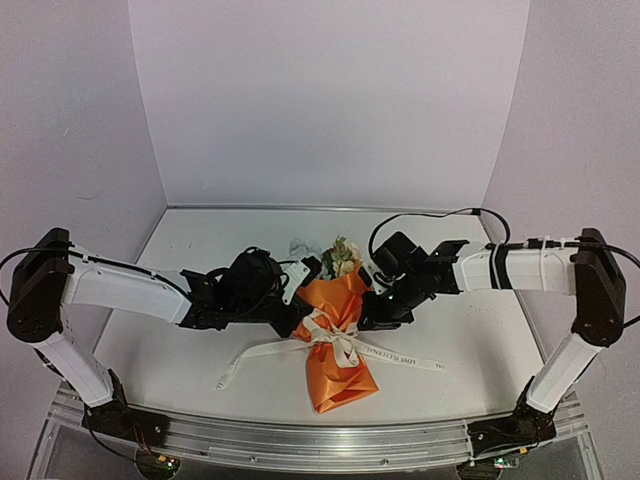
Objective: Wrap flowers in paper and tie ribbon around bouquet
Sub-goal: Cross the half-tied ribbon over the folded bouquet, then tie the half-tied ribbon around the folded bouquet.
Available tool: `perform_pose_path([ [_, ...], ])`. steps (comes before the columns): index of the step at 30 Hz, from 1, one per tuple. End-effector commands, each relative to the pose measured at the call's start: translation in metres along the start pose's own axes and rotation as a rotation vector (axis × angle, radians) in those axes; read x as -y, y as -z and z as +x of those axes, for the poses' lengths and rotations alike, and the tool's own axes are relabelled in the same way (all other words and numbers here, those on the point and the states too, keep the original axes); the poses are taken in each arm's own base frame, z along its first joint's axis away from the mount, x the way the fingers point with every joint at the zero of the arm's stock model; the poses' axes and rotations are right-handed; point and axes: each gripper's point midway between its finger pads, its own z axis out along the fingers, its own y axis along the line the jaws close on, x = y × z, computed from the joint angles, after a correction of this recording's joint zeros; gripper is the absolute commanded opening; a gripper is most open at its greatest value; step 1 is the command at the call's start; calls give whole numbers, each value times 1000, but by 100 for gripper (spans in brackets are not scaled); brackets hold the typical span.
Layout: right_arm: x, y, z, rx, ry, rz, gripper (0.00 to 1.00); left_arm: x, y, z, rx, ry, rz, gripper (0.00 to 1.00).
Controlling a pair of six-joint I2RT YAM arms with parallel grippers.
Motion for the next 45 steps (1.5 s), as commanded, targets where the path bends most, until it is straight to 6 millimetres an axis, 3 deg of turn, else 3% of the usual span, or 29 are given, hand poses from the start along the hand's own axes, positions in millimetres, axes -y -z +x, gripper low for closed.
perform_pose_path([
  [1, -19, 23, -7, 10, 25, -29, 22, -3, 8, -21, 81, 52, -8, 0],
  [6, -28, 34, 15, 7, 163, -31, 35, -2, 7, -21, 84, 57, -5, 0],
  [11, -39, 31, 41, 30, 418, -53, 38, -1, 6, -21, 86, 57, 3, 0],
  [23, -64, 3, 50, 71, 644, -139, 37, -1, 3, -21, 80, 43, 1, 0],
  [34, -66, -10, 61, 35, 627, -119, 25, -1, 6, -21, 77, 38, -2, 0],
  [38, -63, -12, 68, -2, 597, -109, 7, -3, 8, -20, 78, 46, -8, 0],
  [40, -58, -8, 70, -21, 592, -82, 0, -3, 10, -20, 85, 54, -10, 0],
  [45, -44, 15, 66, -23, 620, 13, 0, -4, 16, -11, 84, 81, -4, 0],
])
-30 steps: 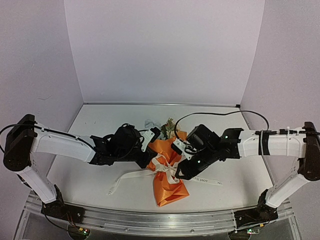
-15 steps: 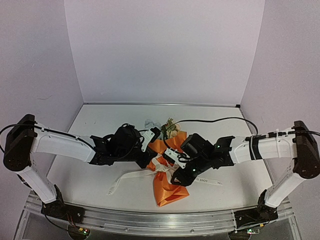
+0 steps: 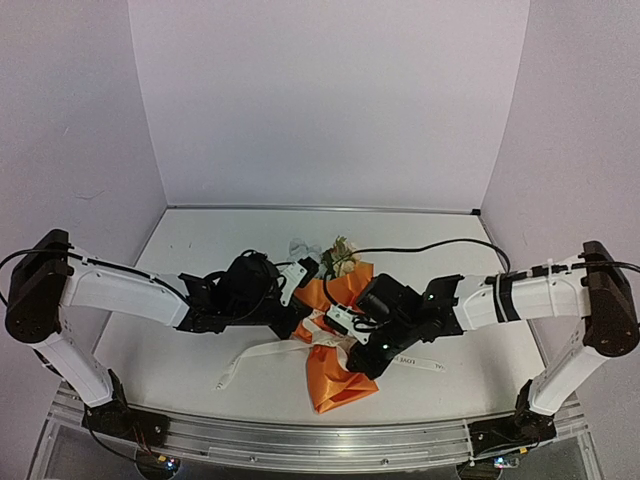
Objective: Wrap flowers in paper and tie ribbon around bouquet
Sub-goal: Tie the half-tied ribbon around the folded bouquet.
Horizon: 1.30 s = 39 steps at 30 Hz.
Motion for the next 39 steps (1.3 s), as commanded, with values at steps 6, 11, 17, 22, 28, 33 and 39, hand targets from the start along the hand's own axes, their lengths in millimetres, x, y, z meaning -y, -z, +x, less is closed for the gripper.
perform_pose_path([
  [6, 35, 45, -4, -35, 80, 252, 0, -3, 19, -2, 55, 93, 2, 0],
  [11, 60, 41, -4, -57, 6, 307, 0, -6, 24, 11, 44, 145, -4, 0],
  [17, 80, 11, -5, -64, -134, 304, 0, -14, 20, 34, -24, 208, -44, 0],
  [22, 77, -9, -4, -46, -239, 269, 0, -27, 20, 51, -58, 284, -116, 0],
  [28, 69, -6, -2, -10, -239, 305, 0, -51, 31, 68, -73, 338, -243, 0],
  [33, 78, 5, 5, -25, -197, 394, 0, -65, 38, 76, -81, 375, -281, 0],
  [39, 95, 14, 27, -108, -151, 466, 0, -77, 42, 83, -93, 410, -308, 0],
])
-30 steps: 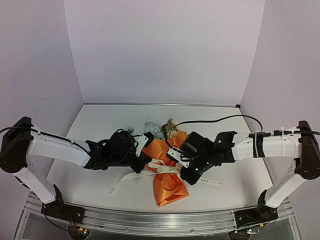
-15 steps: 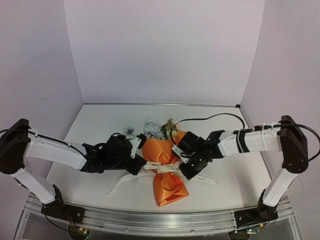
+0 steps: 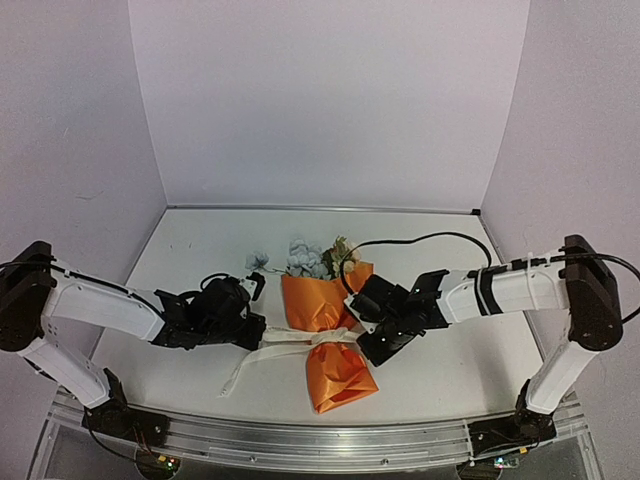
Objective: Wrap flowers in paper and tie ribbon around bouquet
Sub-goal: Tie the half-tied ribbon around the folded bouquet.
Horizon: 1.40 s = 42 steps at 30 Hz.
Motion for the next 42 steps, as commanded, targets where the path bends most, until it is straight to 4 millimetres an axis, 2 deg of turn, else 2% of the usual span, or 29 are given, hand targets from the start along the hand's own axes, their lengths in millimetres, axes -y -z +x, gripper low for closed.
perform_pose_path([
  [1, 28, 10, 16, -38, 39, 103, 0, -15, 6, -7, 23, 58, -33, 0],
  [14, 53, 13, 71, -182, 83, 167, 0, -42, -2, -5, -14, 132, -67, 0],
  [17, 59, 16, 81, -203, 83, 191, 0, -55, -5, -1, -42, 165, -103, 0],
  [20, 66, 20, 86, -208, 79, 221, 0, -66, -7, 0, -54, 203, -114, 0],
  [30, 65, 23, 106, -257, 30, 216, 0, -97, -9, -3, -85, 282, -170, 0],
  [34, 69, 23, 117, -269, 9, 228, 0, -118, -9, -3, -90, 359, -189, 0],
  [38, 70, 23, 120, -268, -8, 232, 0, -132, -10, -8, -86, 418, -193, 0],
  [42, 63, 24, 118, -258, -13, 212, 0, -136, -13, -14, -87, 432, -183, 0],
])
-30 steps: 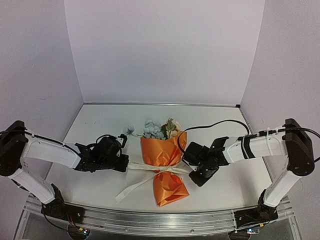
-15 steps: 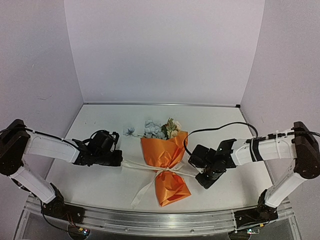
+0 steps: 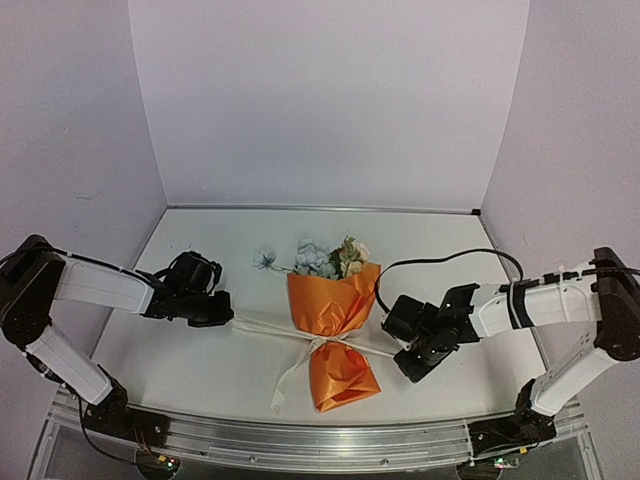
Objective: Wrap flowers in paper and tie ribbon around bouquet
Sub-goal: Tie the half-tied ribbon around the folded bouquet.
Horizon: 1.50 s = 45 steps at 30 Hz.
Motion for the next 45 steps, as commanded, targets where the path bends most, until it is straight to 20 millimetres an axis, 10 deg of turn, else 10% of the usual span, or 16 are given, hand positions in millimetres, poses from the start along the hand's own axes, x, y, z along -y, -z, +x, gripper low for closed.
perform_pose_path([
  [1, 15, 4, 35, -116, 20, 77, 0, -23, -1, -22, 37, 45, -93, 0],
  [9, -32, 16, 14, -40, 96, 15, 0, -33, -2, -45, 46, 58, -98, 0],
  [16, -21, 16, 10, -4, 106, 76, 1, -10, 5, -55, 46, -4, 34, 0],
  [31, -36, 70, -61, 246, 45, -175, 72, 48, 18, -41, 20, -179, 221, 1],
  [39, -36, 76, -107, 205, -201, -353, 59, 50, 30, -54, 80, -217, 150, 41],
  [45, -63, 59, -149, 155, -458, -477, 53, 67, 40, -49, 86, -282, 154, 44],
])
